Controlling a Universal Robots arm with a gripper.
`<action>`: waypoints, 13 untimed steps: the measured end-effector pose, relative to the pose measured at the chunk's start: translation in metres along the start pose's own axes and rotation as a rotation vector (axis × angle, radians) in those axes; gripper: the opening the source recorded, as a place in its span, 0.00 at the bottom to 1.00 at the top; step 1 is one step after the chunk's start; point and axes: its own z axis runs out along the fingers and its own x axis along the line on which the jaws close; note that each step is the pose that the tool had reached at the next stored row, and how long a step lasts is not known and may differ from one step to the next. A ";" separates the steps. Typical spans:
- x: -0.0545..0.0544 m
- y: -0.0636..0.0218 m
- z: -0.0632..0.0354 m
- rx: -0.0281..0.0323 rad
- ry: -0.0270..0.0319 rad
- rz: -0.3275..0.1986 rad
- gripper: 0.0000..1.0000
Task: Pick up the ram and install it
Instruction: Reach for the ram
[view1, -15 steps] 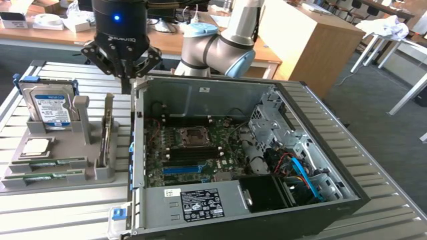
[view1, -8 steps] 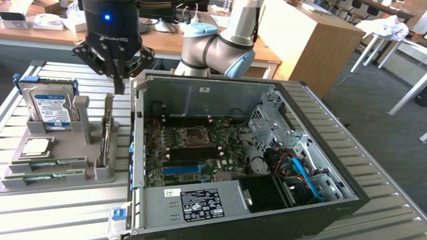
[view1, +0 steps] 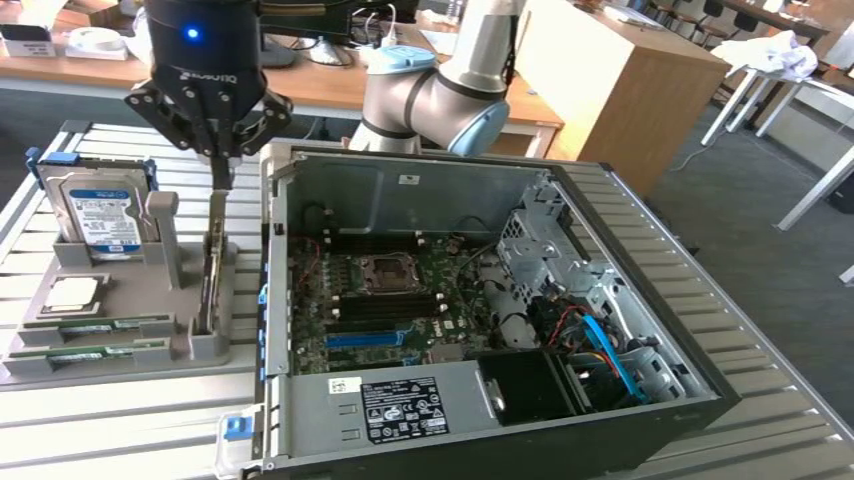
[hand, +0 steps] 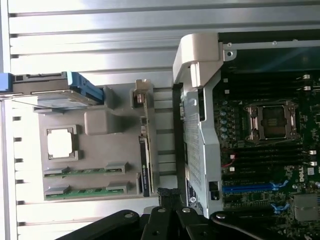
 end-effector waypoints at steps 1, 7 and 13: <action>0.002 -0.0001 0.0002 0.0001 0.0006 0.000 0.10; 0.012 -0.0008 0.0011 0.0003 0.0041 0.000 0.10; 0.023 -0.0015 0.0020 0.0006 0.0074 0.000 0.10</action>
